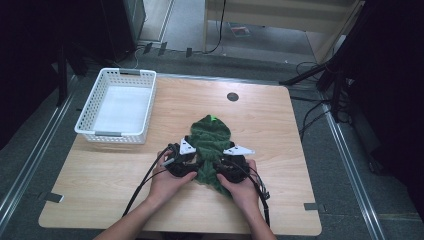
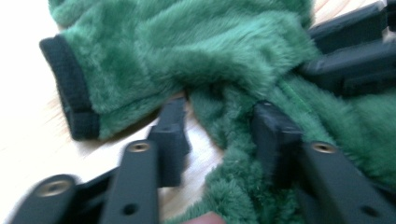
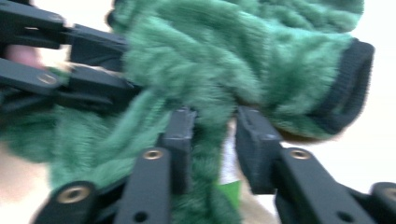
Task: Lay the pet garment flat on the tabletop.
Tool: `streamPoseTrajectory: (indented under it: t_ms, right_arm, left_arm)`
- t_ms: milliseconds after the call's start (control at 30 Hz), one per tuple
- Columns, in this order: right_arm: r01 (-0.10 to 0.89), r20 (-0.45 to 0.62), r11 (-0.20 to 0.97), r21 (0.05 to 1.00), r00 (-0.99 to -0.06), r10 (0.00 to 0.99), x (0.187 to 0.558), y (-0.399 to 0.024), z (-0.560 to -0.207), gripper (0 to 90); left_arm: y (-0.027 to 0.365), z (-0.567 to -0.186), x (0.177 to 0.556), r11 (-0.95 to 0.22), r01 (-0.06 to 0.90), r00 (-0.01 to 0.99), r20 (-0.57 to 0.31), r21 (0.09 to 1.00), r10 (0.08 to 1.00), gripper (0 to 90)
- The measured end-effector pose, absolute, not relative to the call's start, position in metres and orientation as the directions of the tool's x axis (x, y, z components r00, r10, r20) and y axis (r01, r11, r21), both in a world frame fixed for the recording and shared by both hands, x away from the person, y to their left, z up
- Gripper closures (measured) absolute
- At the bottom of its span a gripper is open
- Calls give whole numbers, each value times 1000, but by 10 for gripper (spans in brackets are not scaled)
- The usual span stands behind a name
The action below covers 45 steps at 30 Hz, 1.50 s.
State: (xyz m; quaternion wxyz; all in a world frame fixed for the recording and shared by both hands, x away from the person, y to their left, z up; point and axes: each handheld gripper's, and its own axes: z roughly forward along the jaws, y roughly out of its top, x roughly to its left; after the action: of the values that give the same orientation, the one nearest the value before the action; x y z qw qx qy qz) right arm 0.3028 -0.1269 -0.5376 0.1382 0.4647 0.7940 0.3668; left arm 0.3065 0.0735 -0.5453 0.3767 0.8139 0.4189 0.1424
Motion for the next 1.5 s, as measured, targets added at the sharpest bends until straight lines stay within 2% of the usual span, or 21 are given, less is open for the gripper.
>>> streamPoseTrajectory:
  t_ms: [33, 100, 267, 367, 433, 467, 500, 533, 633, 900, 1000, 1133, 1233, 1433, 1467, 1500]
  right_arm:
    - [637, 121, 299, 711, -530, 839, 303, -127, -538, 721]
    - [617, 87, 321, 718, -537, 839, 304, -128, -540, 823]
    - [595, 23, 334, 731, -511, 859, 306, -131, -539, 864]
    - [592, 11, 332, 734, -500, 866, 309, -134, -542, 866]
    - [579, -9, 343, 740, -501, 865, 310, -134, -543, 854]
    - [571, 24, 326, 753, -519, 854, 309, -133, -541, 775]
    - [571, 24, 326, 753, -519, 854, 309, -133, -541, 775]
    - [549, 45, 316, 774, -546, 837, 306, -134, -535, 697]
    - [523, 69, 293, 800, -565, 822, 298, -142, -520, 650]
    - [516, 96, 272, 812, -578, 811, 271, -164, -507, 615]
    - [524, 83, 291, 801, -579, 811, 258, -166, -512, 572]
    - [572, 89, 322, 754, -575, 813, 242, -166, -526, 501]
    - [583, 85, 340, 738, -579, 811, 239, -165, -533, 523]
    - [580, 60, 354, 734, -574, 817, 247, -167, -544, 701]
    - [580, 51, 353, 735, -565, 823, 249, -169, -544, 758]
    - [580, 51, 353, 735, -565, 823, 249, -169, -544, 758]
  left_arm:
    - [75, -545, 307, -372, 574, 611, -80, 729, 787, 661]
    - [77, -544, 309, -368, 585, 610, -94, 723, 787, 824]
    - [83, -545, 311, -345, 587, 586, -91, 732, 805, 863]
    - [87, -547, 315, -305, 605, 568, -131, 735, 812, 859]
    - [87, -546, 315, -298, 600, 581, -148, 743, 800, 743]
    - [87, -542, 311, -291, 578, 592, -147, 762, 792, 649]
    - [87, -542, 311, -291, 578, 592, -147, 762, 792, 598]
    - [89, -539, 310, -276, 568, 601, -161, 775, 783, 557]
    - [105, -527, 304, -207, 552, 602, -215, 808, 769, 503]
    - [132, -529, 287, -229, 584, 612, -238, 779, 754, 489]
    - [143, -539, 280, -225, 612, 592, -251, 758, 766, 494]
    - [147, -547, 271, -237, 625, 602, -266, 744, 753, 550]
    - [145, -546, 266, -259, 620, 624, -266, 740, 735, 569]
    - [142, -549, 258, -284, 607, 646, -254, 742, 720, 643]
    - [143, -549, 257, -284, 607, 648, -254, 742, 718, 679]
    - [143, -549, 257, -284, 607, 648, -254, 742, 718, 694]
